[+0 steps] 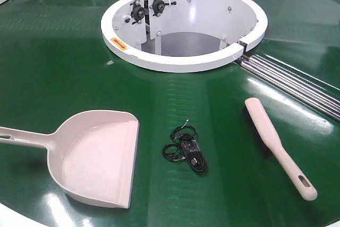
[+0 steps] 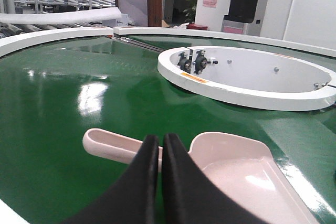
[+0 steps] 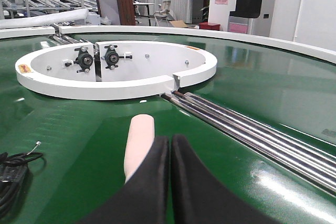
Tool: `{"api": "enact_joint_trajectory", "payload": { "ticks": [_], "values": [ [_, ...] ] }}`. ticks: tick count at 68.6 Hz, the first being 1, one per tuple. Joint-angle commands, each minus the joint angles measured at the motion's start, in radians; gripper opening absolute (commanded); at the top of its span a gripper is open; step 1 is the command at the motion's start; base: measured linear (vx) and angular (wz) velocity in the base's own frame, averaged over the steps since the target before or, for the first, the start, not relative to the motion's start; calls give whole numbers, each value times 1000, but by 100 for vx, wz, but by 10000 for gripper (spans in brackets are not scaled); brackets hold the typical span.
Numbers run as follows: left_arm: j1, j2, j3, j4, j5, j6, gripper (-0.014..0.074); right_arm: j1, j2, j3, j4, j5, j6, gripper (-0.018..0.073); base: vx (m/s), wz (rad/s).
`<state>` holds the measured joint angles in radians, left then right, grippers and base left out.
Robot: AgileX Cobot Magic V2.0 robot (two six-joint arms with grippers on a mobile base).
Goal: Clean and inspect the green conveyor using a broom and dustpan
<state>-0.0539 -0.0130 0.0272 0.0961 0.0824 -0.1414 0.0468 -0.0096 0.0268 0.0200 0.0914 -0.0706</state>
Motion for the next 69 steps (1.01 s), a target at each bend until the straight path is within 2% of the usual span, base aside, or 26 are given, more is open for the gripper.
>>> {"api": "enact_joint_trajectory", "payload": {
  "ticks": [1,69],
  "values": [
    [-3,-13,32,-1,-69,-9,-7,-6,-19,22,-10,-76,-6,-9,0,0],
    [-3,-13,31,-1,-75,-9,-7,-6,-19,22,-10,-76,-6,-9,0,0]
  ]
}}
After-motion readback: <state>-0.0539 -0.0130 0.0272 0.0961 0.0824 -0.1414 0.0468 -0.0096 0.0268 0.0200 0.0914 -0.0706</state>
